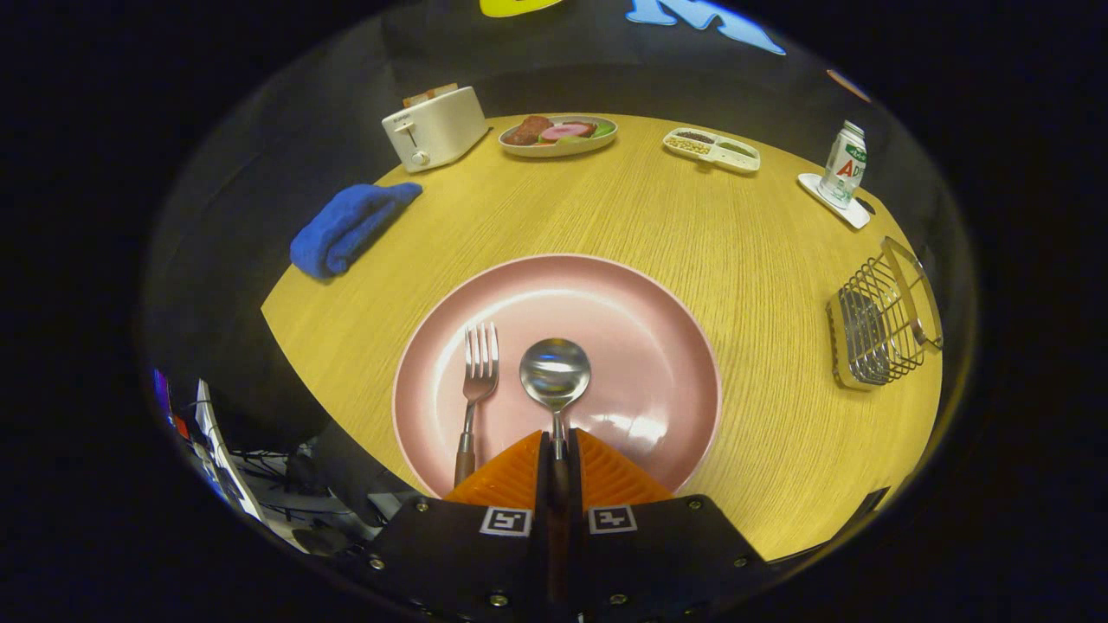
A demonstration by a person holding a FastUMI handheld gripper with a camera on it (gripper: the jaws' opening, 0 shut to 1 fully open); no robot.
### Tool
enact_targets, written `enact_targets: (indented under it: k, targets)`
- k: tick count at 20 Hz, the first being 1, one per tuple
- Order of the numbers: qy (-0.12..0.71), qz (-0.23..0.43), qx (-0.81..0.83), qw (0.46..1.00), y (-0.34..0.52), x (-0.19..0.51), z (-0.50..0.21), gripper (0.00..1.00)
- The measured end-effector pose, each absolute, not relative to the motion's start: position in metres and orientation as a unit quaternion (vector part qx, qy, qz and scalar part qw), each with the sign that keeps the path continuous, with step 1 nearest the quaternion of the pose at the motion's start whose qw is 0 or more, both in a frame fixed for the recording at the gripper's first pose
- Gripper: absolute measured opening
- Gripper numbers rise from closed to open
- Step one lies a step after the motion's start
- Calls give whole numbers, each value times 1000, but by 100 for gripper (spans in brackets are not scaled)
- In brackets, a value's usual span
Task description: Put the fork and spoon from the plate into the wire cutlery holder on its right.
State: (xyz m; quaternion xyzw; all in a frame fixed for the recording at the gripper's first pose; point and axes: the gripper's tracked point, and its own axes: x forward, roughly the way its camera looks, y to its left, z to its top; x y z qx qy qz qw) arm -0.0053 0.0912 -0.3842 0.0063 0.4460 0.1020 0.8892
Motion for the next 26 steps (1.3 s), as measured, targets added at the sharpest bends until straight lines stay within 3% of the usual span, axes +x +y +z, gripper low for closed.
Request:
enact_targets:
  k: [14, 18, 19, 20, 26]
  targets:
    - [370, 83, 50, 924, 54, 21, -308, 9]
    - [381, 76, 35, 921, 49, 17, -328, 9]
    - [388, 77, 29, 918, 48, 15, -337, 3]
    - [399, 84, 28, 913, 51, 10, -345, 3]
    - [441, 104, 9, 892, 62, -10, -377, 13]
